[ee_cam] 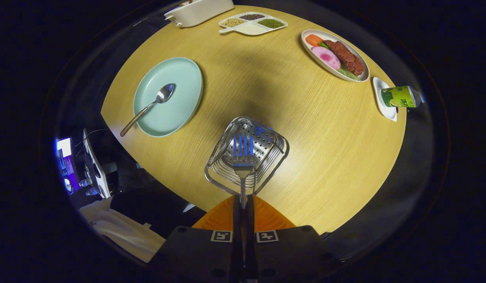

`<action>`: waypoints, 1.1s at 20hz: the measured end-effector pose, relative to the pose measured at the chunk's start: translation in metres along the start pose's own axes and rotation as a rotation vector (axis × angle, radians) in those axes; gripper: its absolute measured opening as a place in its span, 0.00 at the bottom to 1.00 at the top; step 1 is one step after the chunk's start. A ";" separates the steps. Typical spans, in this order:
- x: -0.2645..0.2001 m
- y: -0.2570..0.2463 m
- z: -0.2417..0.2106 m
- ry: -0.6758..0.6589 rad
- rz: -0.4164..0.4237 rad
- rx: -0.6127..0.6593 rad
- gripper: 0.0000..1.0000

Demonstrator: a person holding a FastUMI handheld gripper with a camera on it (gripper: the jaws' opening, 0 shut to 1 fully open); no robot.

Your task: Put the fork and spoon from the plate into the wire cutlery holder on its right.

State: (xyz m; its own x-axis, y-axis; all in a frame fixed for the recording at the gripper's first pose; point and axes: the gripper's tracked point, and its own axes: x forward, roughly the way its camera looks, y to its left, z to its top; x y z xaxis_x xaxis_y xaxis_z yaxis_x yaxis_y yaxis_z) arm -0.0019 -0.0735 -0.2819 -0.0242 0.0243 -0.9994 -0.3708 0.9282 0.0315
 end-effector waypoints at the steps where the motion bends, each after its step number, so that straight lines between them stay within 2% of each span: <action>1: 0.000 0.001 0.001 0.015 0.013 0.004 0.08; 5: -0.001 -0.002 0.009 0.003 0.012 -0.001 0.11; 8: -0.003 0.000 0.009 -0.016 0.022 -0.027 0.21; 12: -0.018 -0.018 0.014 -0.103 -0.041 -0.045 0.84; 14: -0.036 -0.017 0.020 -0.178 -0.035 -0.010 0.91; 15: -0.045 -0.014 0.023 -0.225 -0.031 0.005 0.99; 16: -0.057 -0.011 0.028 -0.276 -0.029 0.018 1.00; 17: -0.068 -0.008 0.032 -0.327 -0.029 0.028 0.97; 20: -0.102 0.025 0.039 -0.461 0.041 0.051 1.00; 22: -0.123 0.043 0.049 -0.571 0.051 0.066 1.00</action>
State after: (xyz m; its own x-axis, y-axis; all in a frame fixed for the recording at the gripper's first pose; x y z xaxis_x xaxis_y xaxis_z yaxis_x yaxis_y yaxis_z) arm 0.0305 -0.0182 -0.1581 0.4712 0.2494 -0.8460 -0.3233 0.9413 0.0974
